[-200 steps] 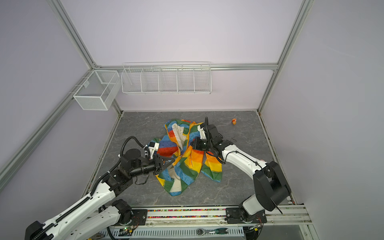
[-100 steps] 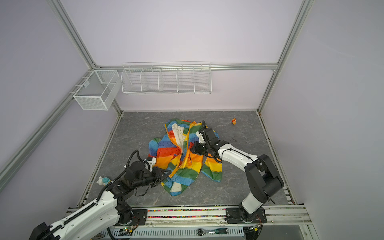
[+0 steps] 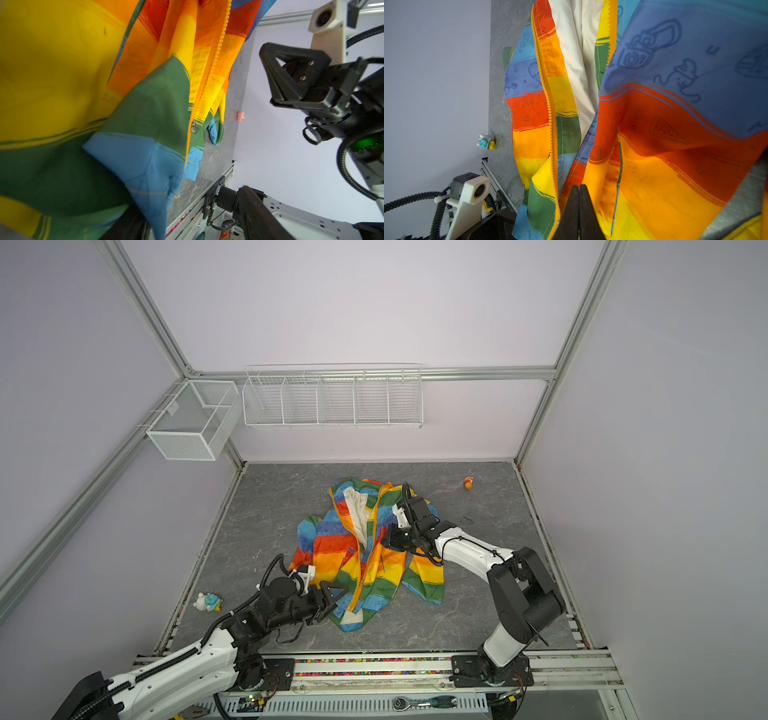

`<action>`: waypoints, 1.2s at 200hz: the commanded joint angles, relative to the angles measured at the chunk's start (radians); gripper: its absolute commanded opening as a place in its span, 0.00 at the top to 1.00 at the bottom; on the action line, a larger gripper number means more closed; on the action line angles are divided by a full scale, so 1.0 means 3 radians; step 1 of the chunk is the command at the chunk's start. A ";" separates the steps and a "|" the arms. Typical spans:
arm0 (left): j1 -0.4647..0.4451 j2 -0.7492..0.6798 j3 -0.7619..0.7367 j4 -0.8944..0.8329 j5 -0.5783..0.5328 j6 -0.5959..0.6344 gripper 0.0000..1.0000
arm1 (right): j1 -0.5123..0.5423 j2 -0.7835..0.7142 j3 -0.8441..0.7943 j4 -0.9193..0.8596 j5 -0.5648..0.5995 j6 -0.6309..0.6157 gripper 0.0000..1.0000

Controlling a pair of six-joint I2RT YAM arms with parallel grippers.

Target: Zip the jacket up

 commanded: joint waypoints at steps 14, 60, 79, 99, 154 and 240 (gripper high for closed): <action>-0.0187 0.0369 -0.0072 0.0456 -0.0217 0.0008 0.32 | -0.0010 0.0041 -0.0004 0.0045 -0.0117 0.0014 0.94; -0.0326 0.0838 0.0001 0.0853 -0.0283 0.0027 0.31 | 0.0002 0.0046 -0.0113 0.0185 -0.0186 0.0109 0.94; -0.0347 0.1004 0.0036 0.1025 -0.0320 0.0038 0.32 | 0.0018 0.0056 -0.0123 0.0219 -0.0205 0.0139 0.94; -0.0356 0.1151 0.0091 0.1104 -0.0390 0.0069 0.33 | 0.0028 0.0051 -0.0124 0.0220 -0.0207 0.0148 0.94; -0.0356 0.1485 0.0126 0.1394 -0.0583 0.0130 0.42 | 0.0053 -0.0015 -0.0148 0.0207 -0.0235 0.0173 0.94; -0.0351 0.1681 0.0063 0.1581 -0.0738 0.0116 0.98 | 0.0258 -0.0224 -0.0070 -0.0077 -0.0555 -0.0007 0.71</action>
